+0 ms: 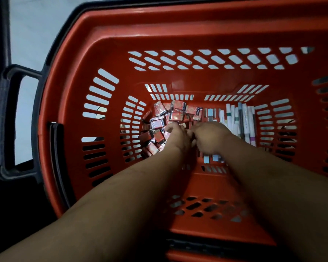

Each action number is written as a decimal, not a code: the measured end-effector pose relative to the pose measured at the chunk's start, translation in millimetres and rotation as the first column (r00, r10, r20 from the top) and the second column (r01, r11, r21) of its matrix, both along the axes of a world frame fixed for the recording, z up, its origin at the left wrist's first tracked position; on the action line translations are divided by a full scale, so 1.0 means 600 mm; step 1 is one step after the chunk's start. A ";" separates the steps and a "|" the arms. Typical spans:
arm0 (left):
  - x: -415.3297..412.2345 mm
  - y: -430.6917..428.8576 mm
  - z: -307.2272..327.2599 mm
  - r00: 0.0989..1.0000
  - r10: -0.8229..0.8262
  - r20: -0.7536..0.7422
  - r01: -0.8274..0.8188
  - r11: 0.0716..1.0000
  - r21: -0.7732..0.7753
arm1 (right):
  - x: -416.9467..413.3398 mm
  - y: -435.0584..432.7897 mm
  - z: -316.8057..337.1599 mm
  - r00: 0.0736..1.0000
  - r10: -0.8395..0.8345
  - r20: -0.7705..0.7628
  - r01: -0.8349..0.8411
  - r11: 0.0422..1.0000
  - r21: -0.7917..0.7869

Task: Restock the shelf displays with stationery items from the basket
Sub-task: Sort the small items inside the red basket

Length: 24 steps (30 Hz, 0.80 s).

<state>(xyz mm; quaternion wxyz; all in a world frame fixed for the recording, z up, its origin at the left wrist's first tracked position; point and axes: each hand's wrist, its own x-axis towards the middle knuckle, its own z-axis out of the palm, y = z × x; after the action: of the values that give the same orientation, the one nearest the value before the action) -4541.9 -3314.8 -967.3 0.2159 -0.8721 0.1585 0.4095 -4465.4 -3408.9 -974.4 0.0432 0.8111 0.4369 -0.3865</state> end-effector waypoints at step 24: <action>-0.028 0.113 0.071 0.827 0.518 0.219 -0.563 0.769 0.304 | 0.012 0.109 -0.006 0.496 -0.818 -0.291 0.846 0.531 -0.050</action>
<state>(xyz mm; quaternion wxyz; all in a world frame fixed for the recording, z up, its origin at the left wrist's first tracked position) -4558.7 -3246.8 -924.7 0.2521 -0.8500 -0.1897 0.4218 -4458.3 -3343.4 -978.3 -0.2507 0.8585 0.0119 -0.4472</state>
